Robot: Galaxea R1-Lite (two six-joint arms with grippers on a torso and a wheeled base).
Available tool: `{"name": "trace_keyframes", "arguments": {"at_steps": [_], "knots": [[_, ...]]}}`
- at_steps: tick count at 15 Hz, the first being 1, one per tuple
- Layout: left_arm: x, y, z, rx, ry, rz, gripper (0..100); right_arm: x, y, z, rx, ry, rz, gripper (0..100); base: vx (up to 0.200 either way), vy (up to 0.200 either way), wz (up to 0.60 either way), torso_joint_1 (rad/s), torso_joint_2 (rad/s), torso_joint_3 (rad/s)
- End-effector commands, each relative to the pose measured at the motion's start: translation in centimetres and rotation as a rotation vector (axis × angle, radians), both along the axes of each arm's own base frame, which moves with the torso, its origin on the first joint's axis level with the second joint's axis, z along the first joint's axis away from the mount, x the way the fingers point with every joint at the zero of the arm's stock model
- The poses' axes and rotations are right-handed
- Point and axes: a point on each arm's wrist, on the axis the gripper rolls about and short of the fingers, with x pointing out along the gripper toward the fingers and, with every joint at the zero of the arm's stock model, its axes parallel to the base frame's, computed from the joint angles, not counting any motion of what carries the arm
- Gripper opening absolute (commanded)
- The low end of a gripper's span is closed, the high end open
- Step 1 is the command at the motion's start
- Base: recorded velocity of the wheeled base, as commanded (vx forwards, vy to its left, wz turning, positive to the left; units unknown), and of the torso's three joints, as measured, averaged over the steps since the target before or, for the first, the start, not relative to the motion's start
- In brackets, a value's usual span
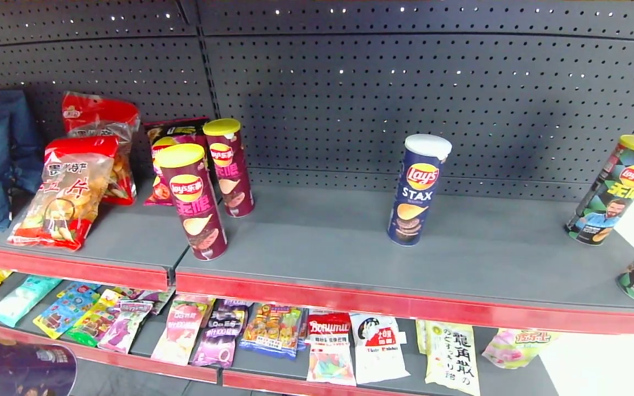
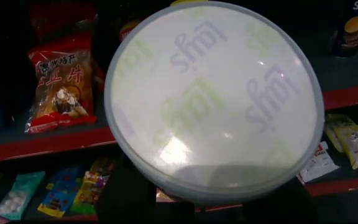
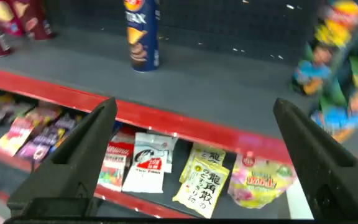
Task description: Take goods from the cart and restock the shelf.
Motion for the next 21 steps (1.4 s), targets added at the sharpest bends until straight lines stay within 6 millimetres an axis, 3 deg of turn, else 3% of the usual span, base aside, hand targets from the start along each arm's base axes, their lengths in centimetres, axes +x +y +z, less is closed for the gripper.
{"name": "trace_keyframes", "arguments": {"at_steps": [1, 2, 6, 8, 11, 16, 21], "knots": [[0.5, 0.0, 0.1, -0.001, 0.023, 0.002, 0, 11.7, 2.3, 6.6, -0.088, 0.187, 0.214, 100, 0.000, 0.000, 0.00, 0.000, 0.00, 0.000], [0.6, 0.0, 0.2, -0.007, 0.026, 0.002, 0, 13.9, 4.0, 6.2, -0.096, 0.226, 0.289, 100, 0.000, 0.000, 0.00, 0.000, 0.00, 0.000], [0.8, 0.0, 0.2, -0.007, 0.026, 0.003, 0, 23.1, 7.0, 4.8, -0.088, 0.249, 0.273, 100, 0.000, 0.000, 0.00, 0.000, 0.00, 0.000], [0.8, 0.0, 0.2, -0.007, 0.026, 0.005, 0, 25.3, 7.7, 4.2, -0.067, 0.285, 0.266, 100, 0.000, 0.000, 0.00, 0.000, 0.00, 0.000], [0.8, 0.0, 0.2, -0.007, 0.026, 0.009, 0, 27.4, 8.8, 3.9, -0.046, 0.306, 0.274, 100, 0.000, 0.000, 0.00, 0.000, 0.00, 0.000], [0.8, 0.0, 0.1, -0.007, 0.029, 0.011, 0, 28.0, 9.6, 3.4, -0.050, 0.323, 0.295, 100, 0.000, 0.000, 0.00, 0.000, 0.00, 0.000], [0.8, 0.0, 0.3, -0.006, 0.025, 0.011, 0, 30.2, 10.4, 3.0, -0.046, 0.305, 0.295, 100, 0.000, 0.000, 0.00, 0.000, 0.00, 0.000]]}}
